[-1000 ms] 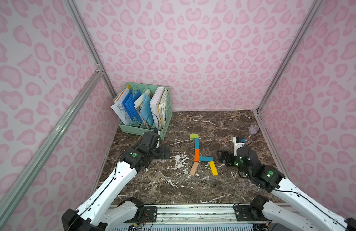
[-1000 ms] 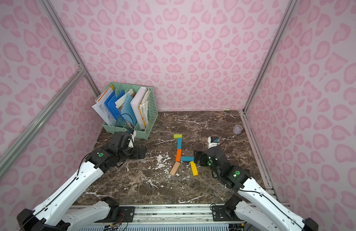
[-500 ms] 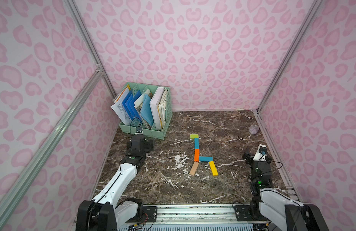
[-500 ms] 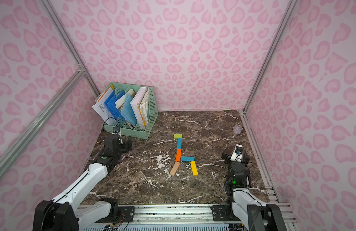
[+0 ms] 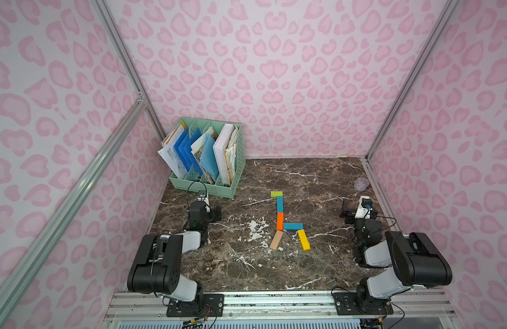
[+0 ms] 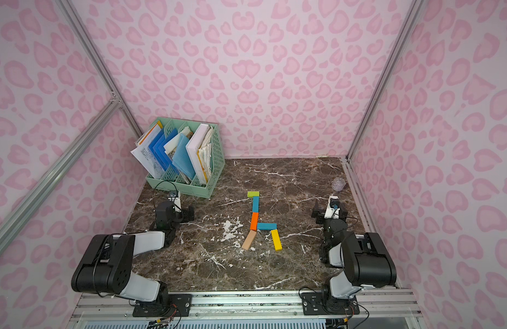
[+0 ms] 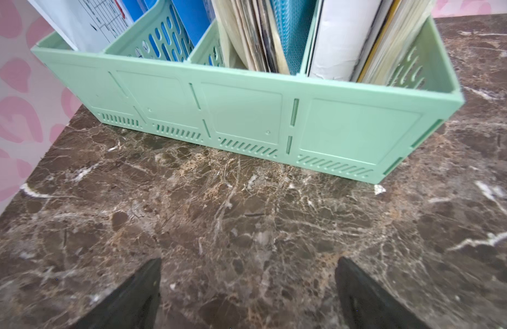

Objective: Assemble a giraffe with building blocks
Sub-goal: Reset both arms

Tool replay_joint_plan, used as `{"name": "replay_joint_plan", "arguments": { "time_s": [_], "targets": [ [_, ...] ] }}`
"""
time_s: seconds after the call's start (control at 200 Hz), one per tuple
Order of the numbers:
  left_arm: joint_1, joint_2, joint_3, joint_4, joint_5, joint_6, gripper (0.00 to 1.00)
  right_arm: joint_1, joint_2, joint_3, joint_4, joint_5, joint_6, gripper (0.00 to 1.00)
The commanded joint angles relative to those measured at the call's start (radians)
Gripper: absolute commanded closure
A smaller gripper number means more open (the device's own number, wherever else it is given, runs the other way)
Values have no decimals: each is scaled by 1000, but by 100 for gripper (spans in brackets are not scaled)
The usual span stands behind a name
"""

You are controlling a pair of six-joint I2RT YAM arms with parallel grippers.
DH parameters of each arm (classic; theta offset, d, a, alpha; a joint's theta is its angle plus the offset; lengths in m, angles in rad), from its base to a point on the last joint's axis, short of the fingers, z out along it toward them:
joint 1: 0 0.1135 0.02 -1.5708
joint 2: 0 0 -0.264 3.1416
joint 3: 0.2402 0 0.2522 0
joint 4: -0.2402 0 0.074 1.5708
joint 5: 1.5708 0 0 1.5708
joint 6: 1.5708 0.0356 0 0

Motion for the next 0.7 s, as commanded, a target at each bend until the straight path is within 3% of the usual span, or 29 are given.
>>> {"name": "replay_joint_plan", "arguments": {
  "time_s": [0.0, 0.105, 0.25, 0.515, 0.695],
  "targets": [
    [7, 36, -13, 208, -2, 17, 2, 3, 35, -20, 106, -42, -7, 1],
    [8, 10, 20, 96, -12, -9, 1, 5, 11, -4, 38, -28, -7, 1],
    [9, 7, 16, 102, -12, -10, 2, 7, 26, -16, 83, 35, 15, 1],
    [9, 6, 15, 102, -13, -10, 2, 30, 16, 79, -113, -5, -24, 1],
    [9, 6, 14, 105, -13, -9, 1, 31, 24, 70, -81, -8, -30, 1]
  ]
}}
